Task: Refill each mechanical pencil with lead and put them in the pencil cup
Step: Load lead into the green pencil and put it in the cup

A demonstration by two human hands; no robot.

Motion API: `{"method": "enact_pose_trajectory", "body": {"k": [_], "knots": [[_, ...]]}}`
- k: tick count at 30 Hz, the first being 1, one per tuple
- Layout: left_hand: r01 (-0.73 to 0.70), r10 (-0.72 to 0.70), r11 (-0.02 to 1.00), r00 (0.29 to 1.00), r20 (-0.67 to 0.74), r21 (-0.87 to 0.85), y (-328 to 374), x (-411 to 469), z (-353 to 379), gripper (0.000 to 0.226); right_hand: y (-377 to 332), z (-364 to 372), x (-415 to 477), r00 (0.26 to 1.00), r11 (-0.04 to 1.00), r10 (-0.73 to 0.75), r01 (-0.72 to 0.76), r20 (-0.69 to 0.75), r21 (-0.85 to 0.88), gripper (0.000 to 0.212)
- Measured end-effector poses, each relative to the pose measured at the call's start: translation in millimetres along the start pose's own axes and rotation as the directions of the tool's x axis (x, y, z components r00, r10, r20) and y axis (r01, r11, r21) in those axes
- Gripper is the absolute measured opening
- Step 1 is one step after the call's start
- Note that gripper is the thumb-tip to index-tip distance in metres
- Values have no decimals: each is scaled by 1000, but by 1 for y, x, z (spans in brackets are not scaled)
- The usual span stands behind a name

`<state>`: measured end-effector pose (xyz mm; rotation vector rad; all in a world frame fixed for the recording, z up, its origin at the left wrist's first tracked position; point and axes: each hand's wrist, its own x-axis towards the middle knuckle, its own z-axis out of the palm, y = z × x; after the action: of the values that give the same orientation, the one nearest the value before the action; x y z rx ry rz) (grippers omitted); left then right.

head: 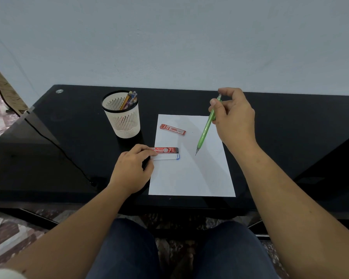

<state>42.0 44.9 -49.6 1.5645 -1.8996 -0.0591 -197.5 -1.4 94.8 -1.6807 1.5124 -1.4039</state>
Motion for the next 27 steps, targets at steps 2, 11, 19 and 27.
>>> {"method": "enact_pose_trajectory", "body": {"k": [2,11,19,27], "knots": [[6,-6,1000,1000,4,12,0,0,0,23,-1,0,0,1000,1000,2,-2,-3,10,22],[14,-15,1000,1000,14,18,0,0,0,23,-1,0,-2,1000,1000,-12,12,0,11,18],[19,-19,999,1000,13,27,-1,0,0,23,2,1,-2,999,999,-34,34,-6,30,21],[31,-32,999,999,31,42,0,0,0,24,15,-5,-13,999,998,-33,34,-24,48,22]]}}
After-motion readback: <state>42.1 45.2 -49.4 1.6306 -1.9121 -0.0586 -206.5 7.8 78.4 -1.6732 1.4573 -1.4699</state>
